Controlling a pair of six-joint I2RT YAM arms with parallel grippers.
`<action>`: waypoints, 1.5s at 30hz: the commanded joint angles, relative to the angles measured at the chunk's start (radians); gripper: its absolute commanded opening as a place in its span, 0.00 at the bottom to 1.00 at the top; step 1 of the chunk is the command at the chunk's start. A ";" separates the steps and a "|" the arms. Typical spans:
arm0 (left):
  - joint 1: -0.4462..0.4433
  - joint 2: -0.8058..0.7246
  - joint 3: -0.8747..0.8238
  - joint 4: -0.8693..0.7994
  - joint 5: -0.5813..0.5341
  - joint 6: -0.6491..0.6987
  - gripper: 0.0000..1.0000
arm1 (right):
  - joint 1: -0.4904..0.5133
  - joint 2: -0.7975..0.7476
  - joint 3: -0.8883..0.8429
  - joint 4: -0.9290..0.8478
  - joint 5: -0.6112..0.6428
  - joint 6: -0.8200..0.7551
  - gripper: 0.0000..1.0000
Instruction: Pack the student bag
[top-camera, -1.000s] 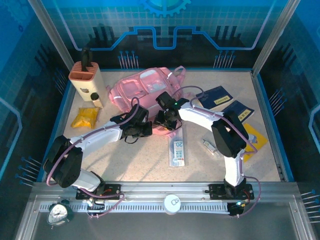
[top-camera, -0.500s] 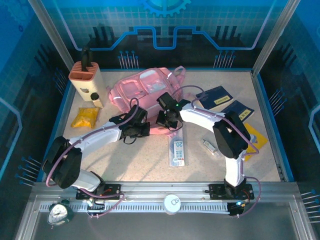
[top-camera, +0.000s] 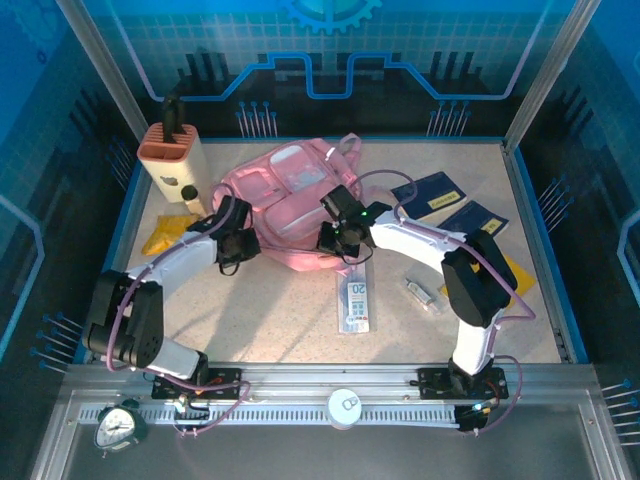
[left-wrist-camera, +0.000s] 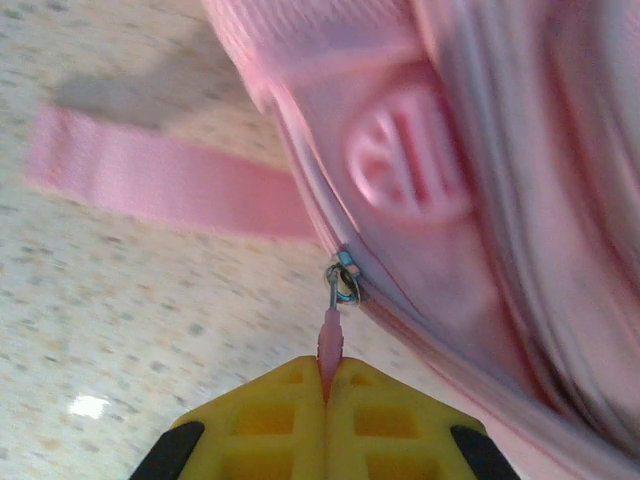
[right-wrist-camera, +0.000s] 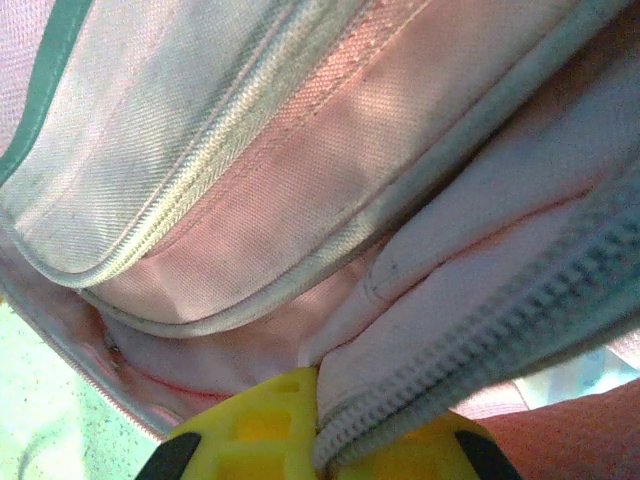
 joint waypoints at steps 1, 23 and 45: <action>0.089 0.036 0.015 0.002 -0.055 0.007 0.00 | 0.012 -0.066 -0.013 0.006 0.022 -0.032 0.00; 0.176 0.187 0.184 0.027 0.037 0.105 0.00 | 0.212 -0.022 0.030 0.156 -0.095 0.027 0.26; -0.007 -0.368 -0.056 -0.104 0.202 -0.137 0.56 | 0.036 -0.521 -0.214 -0.068 0.131 -0.338 1.00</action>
